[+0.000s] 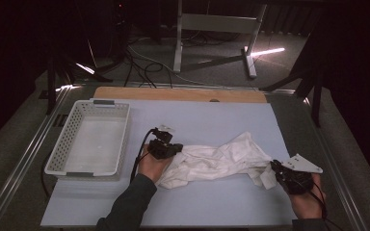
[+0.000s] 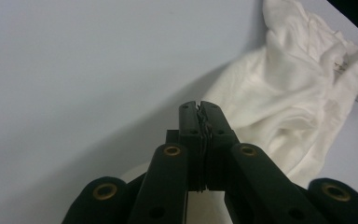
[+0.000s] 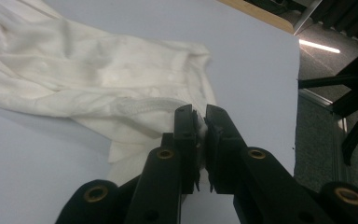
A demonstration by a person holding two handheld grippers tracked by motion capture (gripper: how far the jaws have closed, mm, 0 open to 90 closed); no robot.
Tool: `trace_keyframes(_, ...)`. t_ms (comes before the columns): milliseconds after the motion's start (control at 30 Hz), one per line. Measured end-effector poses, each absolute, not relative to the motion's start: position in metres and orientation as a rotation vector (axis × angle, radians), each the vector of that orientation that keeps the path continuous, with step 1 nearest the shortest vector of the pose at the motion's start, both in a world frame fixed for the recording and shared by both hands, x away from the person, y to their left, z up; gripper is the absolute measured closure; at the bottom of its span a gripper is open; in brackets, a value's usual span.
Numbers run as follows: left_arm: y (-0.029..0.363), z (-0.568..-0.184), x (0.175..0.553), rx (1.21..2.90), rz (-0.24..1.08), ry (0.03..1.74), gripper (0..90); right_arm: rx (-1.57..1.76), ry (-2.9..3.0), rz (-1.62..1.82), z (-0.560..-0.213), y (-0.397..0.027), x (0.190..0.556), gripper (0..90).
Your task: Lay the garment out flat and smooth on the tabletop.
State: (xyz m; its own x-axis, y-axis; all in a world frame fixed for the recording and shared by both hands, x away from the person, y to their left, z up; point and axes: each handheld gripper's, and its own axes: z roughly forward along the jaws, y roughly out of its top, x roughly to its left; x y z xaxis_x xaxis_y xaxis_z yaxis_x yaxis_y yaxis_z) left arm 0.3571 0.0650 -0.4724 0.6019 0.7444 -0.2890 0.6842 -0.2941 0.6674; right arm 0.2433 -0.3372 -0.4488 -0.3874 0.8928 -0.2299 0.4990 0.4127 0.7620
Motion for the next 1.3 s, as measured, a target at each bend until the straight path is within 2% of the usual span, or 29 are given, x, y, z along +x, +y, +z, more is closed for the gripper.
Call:
trace_keyframes(433,0.114,-0.45,0.32,1.979,0.149,1.143,88.8,1.187,2.038,0.78,-0.45,-0.339,0.245,83.2)
trace_keyframes(867,0.146,-0.436,0.32,1.826,0.195,1.24,88.8,1.218,2.027,0.771,-0.453,-0.344,0.247,82.9)
trace_keyframes(933,0.153,-0.432,0.32,1.79,0.2,1.261,88.8,1.204,2.047,0.788,-0.454,-0.342,0.248,78.9)
trace_keyframes(1133,0.163,-0.425,0.321,1.75,0.225,1.281,87.5,1.206,2.037,0.819,-0.453,-0.341,0.248,58.0)
trace_keyframes(1300,0.147,-0.425,0.32,1.762,0.197,1.208,67.1,1.226,2.033,0.845,-0.455,-0.341,0.25,49.2)
